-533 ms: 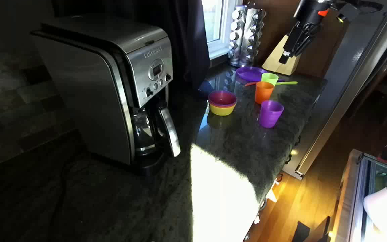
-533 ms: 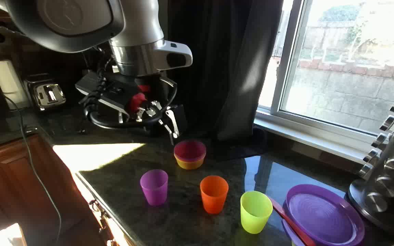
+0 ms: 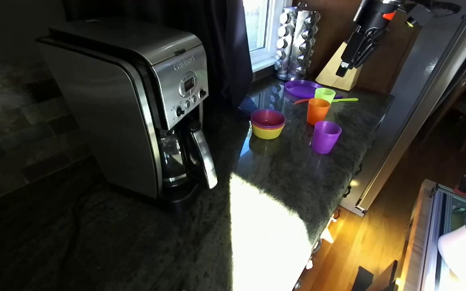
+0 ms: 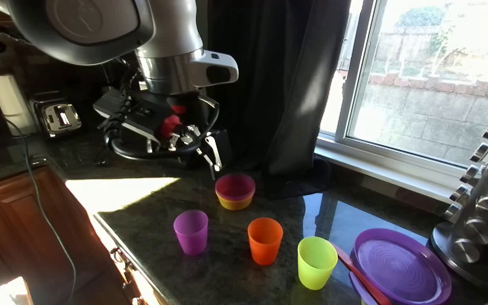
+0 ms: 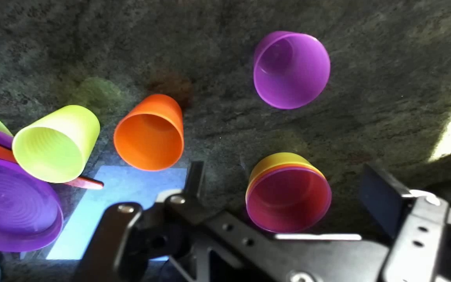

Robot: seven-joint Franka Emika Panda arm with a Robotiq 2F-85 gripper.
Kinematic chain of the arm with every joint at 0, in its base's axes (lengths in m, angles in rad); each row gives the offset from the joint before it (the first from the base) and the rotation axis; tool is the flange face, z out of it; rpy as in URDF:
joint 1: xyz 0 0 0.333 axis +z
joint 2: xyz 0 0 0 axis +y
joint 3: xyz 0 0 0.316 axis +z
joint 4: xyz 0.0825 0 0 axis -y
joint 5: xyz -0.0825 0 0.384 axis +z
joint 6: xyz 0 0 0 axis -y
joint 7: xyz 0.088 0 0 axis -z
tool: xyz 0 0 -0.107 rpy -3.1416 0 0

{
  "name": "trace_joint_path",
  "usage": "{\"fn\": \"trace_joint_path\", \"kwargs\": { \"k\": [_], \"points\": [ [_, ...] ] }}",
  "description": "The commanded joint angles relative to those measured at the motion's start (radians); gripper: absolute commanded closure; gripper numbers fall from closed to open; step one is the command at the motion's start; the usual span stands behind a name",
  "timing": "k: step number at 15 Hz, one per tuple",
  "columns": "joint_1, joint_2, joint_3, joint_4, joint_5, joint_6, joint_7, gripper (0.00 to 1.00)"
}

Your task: Place the purple cup upside down.

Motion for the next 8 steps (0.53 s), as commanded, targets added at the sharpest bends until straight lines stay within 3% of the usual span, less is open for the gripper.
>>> {"fn": "trace_joint_path", "kwargs": {
  "k": [1,2,8],
  "points": [
    [-0.009,0.001,0.009,0.002,0.006,-0.003,-0.004,0.0],
    [-0.035,0.03,0.028,0.026,0.022,-0.04,0.112,0.0],
    [-0.045,0.081,0.025,0.0,0.149,-0.033,0.298,0.0]
  ]
}}
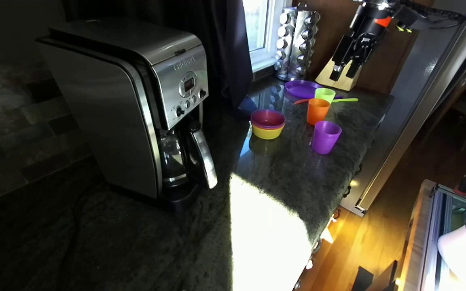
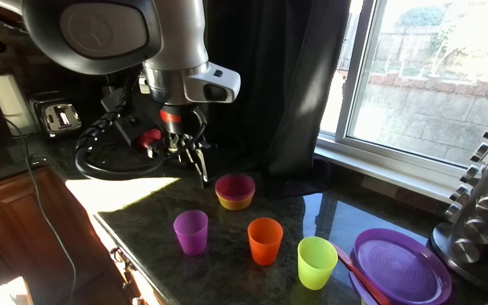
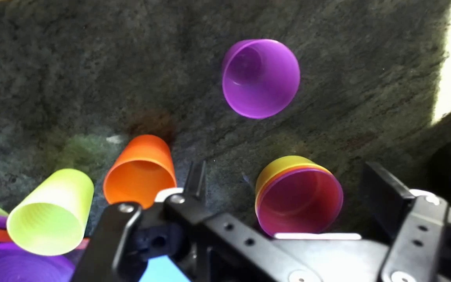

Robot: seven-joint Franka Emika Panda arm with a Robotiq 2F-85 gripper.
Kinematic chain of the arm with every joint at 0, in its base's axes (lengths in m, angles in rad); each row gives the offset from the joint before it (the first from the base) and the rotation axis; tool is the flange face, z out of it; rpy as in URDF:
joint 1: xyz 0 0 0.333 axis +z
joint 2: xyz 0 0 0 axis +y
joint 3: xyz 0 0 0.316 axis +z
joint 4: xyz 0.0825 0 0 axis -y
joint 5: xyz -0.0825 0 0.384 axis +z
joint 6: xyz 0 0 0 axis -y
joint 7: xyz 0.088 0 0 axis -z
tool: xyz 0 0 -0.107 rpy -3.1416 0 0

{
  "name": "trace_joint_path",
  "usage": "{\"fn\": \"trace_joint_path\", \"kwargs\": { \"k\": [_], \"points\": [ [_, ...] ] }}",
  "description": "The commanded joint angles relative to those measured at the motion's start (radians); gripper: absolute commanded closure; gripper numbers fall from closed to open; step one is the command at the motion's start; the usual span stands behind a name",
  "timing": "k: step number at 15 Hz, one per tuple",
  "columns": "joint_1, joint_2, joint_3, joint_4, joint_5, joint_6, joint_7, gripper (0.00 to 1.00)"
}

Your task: Place the purple cup upside down.

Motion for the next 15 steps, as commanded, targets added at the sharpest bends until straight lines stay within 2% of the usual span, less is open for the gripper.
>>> {"fn": "trace_joint_path", "kwargs": {
  "k": [1,7,12,13,15],
  "points": [
    [-0.032,0.055,0.009,-0.005,0.079,-0.018,0.104,0.0],
    [-0.111,0.13,-0.013,-0.05,0.121,-0.026,0.238,0.0],
    [-0.132,0.237,-0.03,-0.042,0.245,-0.031,0.314,0.0],
    [-0.136,0.197,-0.013,-0.053,0.188,-0.017,0.282,0.0],
    [-0.136,0.215,-0.012,-0.049,0.192,-0.017,0.282,0.0]
  ]
}}
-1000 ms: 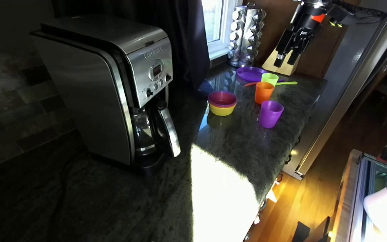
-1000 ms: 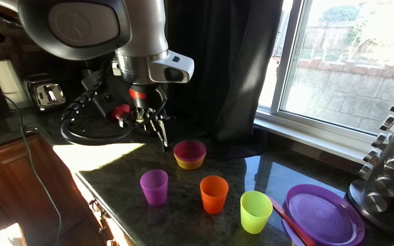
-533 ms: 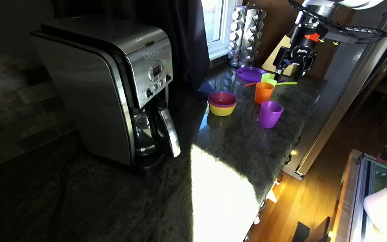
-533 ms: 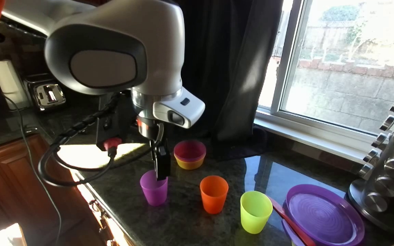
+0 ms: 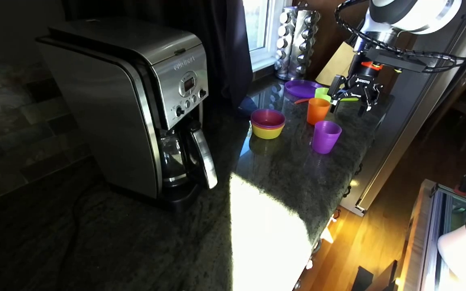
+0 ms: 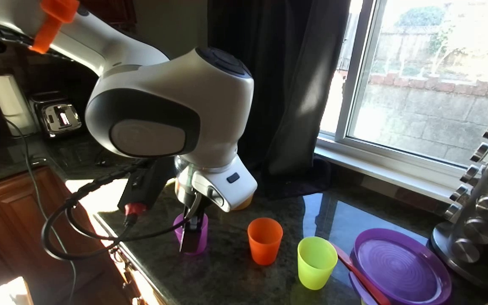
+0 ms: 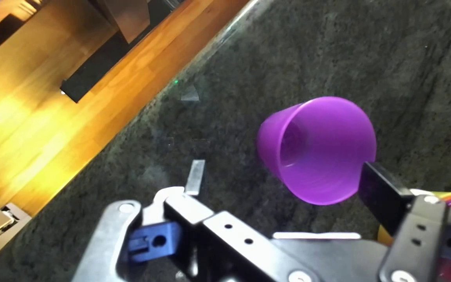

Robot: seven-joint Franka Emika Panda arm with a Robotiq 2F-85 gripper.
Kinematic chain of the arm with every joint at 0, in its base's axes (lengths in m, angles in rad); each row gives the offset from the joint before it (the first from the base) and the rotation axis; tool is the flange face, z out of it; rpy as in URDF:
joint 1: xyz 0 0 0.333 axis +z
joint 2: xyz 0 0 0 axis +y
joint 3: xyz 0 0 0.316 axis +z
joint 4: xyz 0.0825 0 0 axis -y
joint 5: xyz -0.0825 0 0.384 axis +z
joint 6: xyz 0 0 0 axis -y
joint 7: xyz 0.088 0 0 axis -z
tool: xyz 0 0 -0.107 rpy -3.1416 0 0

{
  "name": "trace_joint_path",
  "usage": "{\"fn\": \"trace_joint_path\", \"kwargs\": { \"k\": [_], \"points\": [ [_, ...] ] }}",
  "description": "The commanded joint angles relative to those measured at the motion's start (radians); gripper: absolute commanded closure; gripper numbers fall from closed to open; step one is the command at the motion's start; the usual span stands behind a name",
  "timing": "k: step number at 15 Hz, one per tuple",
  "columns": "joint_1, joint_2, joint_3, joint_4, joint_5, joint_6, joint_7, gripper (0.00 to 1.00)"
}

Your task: Place the purple cup upside down.

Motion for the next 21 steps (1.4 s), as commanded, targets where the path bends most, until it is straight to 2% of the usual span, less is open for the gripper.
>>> {"fn": "trace_joint_path", "kwargs": {
  "k": [1,3,7,11,21],
  "points": [
    [-0.011,-0.001,0.011,0.003,0.002,-0.003,-0.002,0.0],
    [-0.01,-0.006,0.013,0.003,0.002,-0.003,-0.002,0.0],
    [-0.014,0.111,-0.043,0.13,0.121,-0.214,-0.024,0.0],
    [-0.046,0.208,-0.07,0.243,0.201,-0.381,0.033,0.0],
    [-0.066,0.5,-0.048,0.443,0.333,-0.376,0.186,0.0]
  ]
}}
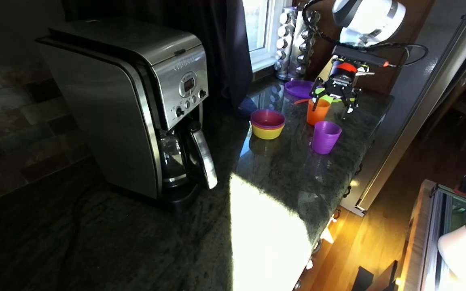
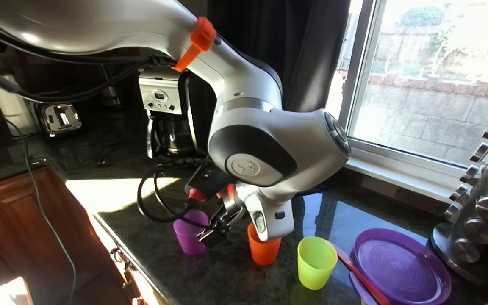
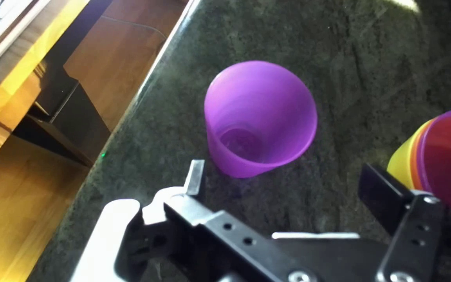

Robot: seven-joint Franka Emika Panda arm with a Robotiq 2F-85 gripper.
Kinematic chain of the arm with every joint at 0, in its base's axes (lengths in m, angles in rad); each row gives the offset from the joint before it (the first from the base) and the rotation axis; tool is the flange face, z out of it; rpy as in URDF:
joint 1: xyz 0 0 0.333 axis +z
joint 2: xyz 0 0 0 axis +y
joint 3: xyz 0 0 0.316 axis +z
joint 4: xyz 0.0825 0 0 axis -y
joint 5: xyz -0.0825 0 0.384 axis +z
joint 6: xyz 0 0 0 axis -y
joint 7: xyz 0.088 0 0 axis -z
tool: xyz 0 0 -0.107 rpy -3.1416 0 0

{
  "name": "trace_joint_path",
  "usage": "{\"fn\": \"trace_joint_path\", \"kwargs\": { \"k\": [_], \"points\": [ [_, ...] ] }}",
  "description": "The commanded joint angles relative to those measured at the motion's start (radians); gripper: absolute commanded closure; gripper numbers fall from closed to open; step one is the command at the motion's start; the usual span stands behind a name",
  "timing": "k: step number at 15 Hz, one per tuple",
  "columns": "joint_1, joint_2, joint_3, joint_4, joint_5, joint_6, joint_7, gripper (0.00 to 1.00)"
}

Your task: Place the purple cup upside down.

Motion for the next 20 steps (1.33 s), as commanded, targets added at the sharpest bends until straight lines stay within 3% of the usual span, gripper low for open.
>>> {"fn": "trace_joint_path", "kwargs": {
  "k": [1,8,20],
  "points": [
    [-0.009,0.1,0.013,0.082,0.038,-0.025,0.047,0.0],
    [-0.003,0.184,0.021,0.138,0.011,-0.035,0.102,0.0],
    [0.043,0.13,0.03,0.038,-0.024,0.083,0.126,0.0]
  ]
}}
